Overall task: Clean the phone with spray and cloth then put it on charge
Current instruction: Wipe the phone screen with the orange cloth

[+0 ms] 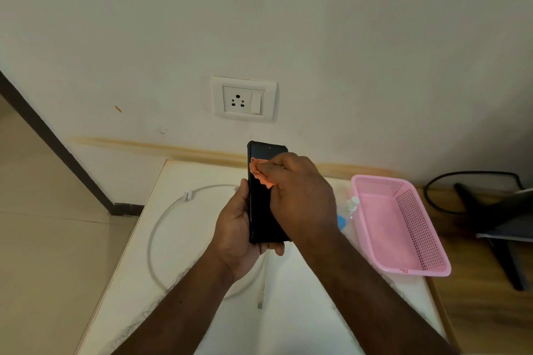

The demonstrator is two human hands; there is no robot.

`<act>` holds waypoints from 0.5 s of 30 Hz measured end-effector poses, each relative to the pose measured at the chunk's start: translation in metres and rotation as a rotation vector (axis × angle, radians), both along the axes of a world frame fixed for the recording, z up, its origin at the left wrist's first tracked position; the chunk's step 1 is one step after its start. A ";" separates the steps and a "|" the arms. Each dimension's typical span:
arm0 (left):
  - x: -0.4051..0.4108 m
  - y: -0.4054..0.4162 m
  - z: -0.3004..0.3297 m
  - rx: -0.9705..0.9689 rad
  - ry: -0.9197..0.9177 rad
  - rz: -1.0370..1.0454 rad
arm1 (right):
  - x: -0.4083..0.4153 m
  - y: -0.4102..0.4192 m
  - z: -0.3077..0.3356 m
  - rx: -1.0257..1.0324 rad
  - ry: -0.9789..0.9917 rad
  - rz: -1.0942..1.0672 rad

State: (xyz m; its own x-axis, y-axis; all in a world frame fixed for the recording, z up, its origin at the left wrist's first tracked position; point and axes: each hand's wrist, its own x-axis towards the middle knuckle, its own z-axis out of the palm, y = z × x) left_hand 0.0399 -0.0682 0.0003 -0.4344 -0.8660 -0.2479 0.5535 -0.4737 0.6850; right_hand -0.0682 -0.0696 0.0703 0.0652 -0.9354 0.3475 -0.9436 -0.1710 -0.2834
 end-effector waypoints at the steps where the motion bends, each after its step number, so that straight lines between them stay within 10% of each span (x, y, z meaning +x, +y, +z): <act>1: 0.001 0.000 -0.001 -0.003 0.004 -0.003 | 0.002 0.004 -0.003 0.004 0.016 0.013; 15: 0.004 0.003 0.011 -0.036 0.019 -0.028 | -0.012 -0.007 0.008 0.021 -0.012 -0.026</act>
